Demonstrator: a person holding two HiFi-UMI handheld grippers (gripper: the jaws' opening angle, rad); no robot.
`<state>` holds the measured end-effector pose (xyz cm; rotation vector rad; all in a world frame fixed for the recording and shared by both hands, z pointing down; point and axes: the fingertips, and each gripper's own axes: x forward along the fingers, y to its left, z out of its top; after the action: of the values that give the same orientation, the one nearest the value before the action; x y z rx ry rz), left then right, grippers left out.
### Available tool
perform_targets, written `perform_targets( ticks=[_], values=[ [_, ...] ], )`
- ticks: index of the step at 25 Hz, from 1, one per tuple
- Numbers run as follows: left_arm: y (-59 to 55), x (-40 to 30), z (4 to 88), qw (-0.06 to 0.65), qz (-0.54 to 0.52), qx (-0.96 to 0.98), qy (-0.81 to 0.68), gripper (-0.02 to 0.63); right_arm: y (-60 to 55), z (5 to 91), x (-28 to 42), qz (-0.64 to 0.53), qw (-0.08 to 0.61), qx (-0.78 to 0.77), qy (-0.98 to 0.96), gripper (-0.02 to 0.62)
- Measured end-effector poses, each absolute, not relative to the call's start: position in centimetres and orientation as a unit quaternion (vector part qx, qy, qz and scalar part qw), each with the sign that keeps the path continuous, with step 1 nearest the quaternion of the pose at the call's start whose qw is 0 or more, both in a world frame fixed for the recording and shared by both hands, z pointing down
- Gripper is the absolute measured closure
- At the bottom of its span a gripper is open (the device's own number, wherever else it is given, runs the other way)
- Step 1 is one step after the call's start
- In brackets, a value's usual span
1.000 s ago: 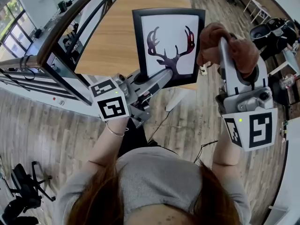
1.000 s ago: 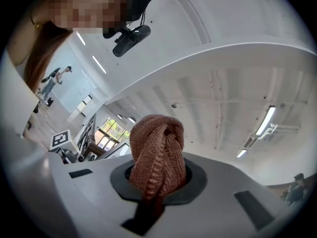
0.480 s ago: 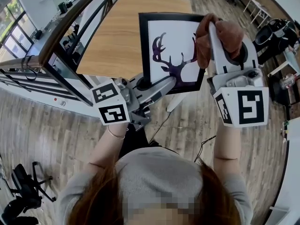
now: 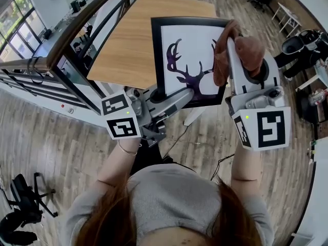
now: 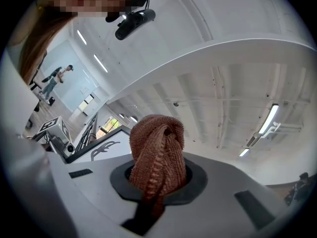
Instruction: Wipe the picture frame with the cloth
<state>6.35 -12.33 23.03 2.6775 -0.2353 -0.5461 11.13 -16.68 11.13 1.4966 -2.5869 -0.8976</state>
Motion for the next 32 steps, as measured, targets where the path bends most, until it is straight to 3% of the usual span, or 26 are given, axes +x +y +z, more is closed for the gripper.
perform_targets(
  ticks=[17,32],
  values=[
    [-12.6,6.4,23.2,0.225,-0.222,0.945,-0.087,0.588,-15.1,15.2,11.0,-0.252,0.033,0.467,-0.847,0.549],
    [-12.6,6.5,23.2,0.221,-0.217,0.948,-0.08,0.588,-13.9,16.3,11.2,-0.219,0.009,0.474,-0.853,0.549]
  ],
)
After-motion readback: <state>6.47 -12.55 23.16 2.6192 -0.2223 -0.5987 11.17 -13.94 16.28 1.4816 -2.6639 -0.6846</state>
